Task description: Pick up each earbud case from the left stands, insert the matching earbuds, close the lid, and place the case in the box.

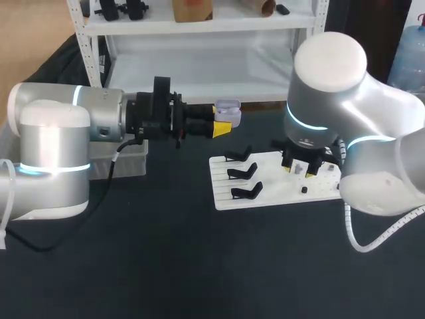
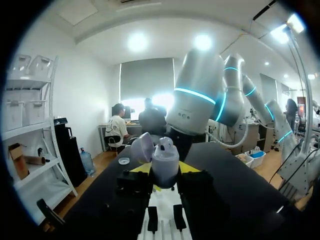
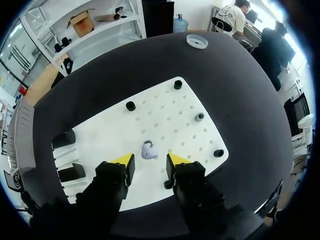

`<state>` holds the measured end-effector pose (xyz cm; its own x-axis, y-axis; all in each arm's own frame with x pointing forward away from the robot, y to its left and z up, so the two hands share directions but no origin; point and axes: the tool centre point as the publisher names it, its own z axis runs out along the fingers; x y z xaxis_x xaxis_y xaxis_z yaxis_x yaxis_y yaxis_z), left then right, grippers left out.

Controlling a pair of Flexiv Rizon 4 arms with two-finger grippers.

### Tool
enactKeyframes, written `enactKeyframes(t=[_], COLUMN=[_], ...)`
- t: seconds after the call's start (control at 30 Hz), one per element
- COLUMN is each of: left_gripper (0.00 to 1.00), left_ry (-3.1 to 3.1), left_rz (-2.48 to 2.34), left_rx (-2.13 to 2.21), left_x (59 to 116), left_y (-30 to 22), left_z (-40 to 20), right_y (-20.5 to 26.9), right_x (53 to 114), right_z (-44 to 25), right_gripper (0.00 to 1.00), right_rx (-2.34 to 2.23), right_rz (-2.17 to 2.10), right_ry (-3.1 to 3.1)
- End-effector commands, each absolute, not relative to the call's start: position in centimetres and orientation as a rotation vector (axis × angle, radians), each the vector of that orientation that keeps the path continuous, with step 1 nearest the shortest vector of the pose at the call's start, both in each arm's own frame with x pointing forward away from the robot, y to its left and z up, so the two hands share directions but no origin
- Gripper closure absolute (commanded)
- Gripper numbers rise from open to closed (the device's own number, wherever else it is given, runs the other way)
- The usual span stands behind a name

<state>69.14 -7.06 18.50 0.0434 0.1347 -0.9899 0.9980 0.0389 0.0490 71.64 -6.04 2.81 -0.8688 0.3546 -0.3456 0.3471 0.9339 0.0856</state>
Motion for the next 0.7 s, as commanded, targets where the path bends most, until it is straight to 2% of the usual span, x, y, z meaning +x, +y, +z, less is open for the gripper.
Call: enactKeyframes(t=[0.03, 0.33, 0.7], left_gripper=[1.00, 1.00, 1.00], left_ry=[1.290, 1.290, 1.290], left_rz=[-1.078, -1.078, -1.078], left_rx=[1.296, 1.296, 1.296], left_x=[69.17, 69.17, 69.17], left_y=[-7.05, -7.05, -7.05], left_z=[18.47, 18.47, 18.47], right_y=[-6.08, -6.00, -5.80], right_x=[72.07, 72.45, 72.33], right_z=[2.71, 2.67, 2.25], right_gripper=[0.60, 0.70, 0.73], right_rx=[0.518, 0.521, 0.524], right_rz=[0.026, 0.032, 0.027], right_ry=[2.731, 2.737, 2.747])
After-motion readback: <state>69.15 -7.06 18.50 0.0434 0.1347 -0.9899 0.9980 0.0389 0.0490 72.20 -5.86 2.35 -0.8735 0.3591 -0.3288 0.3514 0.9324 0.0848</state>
